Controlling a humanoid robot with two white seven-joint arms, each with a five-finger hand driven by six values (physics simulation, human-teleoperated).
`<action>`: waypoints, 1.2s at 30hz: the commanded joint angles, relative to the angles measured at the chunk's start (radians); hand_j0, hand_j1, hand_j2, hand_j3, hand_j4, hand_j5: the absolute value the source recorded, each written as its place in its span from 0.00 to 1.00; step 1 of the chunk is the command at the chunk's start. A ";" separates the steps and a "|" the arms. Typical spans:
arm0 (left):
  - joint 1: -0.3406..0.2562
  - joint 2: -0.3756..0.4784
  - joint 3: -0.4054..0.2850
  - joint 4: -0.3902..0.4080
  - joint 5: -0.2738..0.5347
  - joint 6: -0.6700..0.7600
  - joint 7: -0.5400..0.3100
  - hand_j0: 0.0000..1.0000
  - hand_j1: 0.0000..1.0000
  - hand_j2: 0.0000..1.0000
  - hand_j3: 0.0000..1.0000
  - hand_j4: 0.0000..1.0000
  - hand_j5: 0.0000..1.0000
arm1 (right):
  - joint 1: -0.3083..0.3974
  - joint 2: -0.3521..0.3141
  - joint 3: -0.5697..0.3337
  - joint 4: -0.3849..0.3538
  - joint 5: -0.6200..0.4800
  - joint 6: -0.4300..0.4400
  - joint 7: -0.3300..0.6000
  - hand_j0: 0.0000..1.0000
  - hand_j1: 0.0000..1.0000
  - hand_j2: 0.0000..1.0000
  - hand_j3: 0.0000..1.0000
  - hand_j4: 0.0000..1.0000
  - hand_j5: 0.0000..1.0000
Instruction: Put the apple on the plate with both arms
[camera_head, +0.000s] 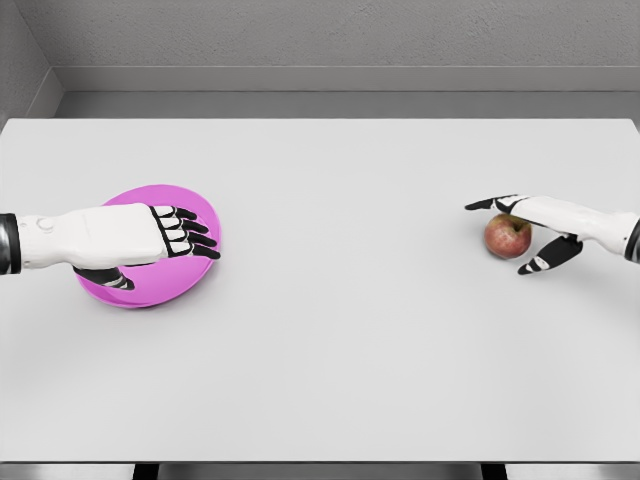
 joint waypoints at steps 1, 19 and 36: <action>0.000 0.001 0.001 0.000 0.006 0.002 0.000 1.00 1.00 1.00 1.00 1.00 1.00 | -0.002 -0.001 0.000 0.016 -0.007 0.002 0.000 1.00 1.00 1.00 1.00 1.00 1.00; 0.000 0.001 0.001 0.000 0.006 0.002 0.000 1.00 1.00 1.00 1.00 1.00 1.00 | -0.021 0.008 -0.002 0.045 0.032 0.002 0.000 0.91 0.91 0.91 0.91 0.91 0.91; 0.000 0.001 0.001 0.000 0.006 0.002 0.002 1.00 1.00 1.00 1.00 1.00 1.00 | -0.021 0.011 -0.008 0.061 0.024 0.002 0.000 0.60 0.60 0.60 0.60 0.60 0.60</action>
